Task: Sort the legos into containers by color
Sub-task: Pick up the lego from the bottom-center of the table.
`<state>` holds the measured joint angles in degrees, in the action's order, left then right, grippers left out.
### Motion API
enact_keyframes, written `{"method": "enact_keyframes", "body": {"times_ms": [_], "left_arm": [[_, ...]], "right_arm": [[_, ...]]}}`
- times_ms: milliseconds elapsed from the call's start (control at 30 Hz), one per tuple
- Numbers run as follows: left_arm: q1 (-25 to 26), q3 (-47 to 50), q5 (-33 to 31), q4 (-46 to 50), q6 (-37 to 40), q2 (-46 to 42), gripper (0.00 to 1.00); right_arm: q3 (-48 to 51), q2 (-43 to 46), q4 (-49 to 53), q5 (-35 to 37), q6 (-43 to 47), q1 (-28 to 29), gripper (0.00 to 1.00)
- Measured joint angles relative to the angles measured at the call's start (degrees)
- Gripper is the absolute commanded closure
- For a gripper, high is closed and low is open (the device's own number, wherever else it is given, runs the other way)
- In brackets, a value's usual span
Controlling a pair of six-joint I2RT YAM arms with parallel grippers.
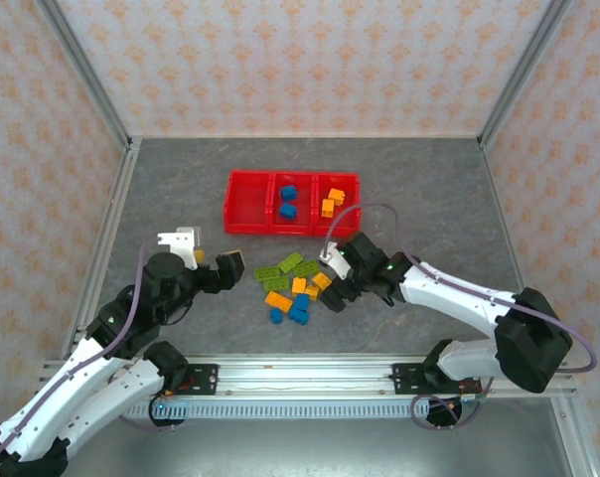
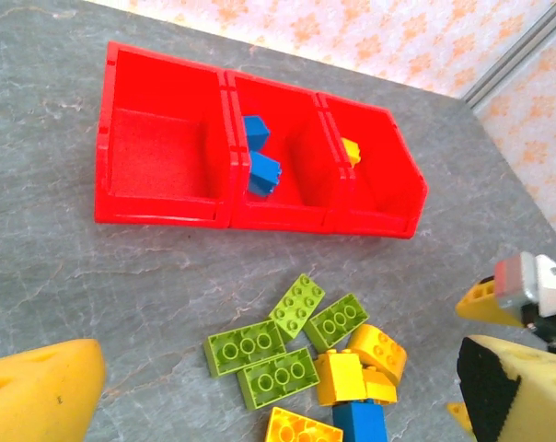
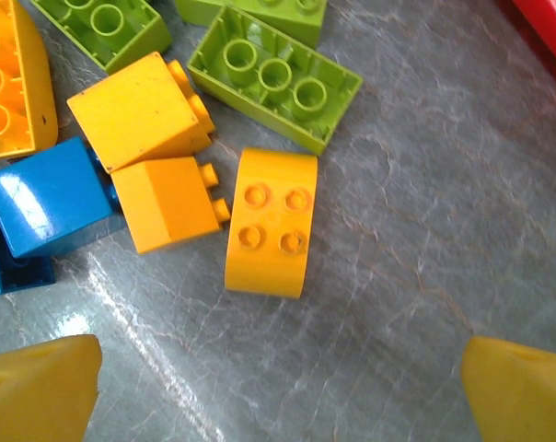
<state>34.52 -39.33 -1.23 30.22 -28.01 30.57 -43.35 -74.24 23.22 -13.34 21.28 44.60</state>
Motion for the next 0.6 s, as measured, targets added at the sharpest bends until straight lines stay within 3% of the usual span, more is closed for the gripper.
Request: {"method": "enact_keyframes", "body": {"times_ms": [600], "left_arm": [[0.0, 0.9, 2.3, -0.9, 0.4, 5.1, 0.01]], "right_arm": [[3.0, -9.6, -7.7, -0.2, 7.0, 0.0, 0.13]]}}
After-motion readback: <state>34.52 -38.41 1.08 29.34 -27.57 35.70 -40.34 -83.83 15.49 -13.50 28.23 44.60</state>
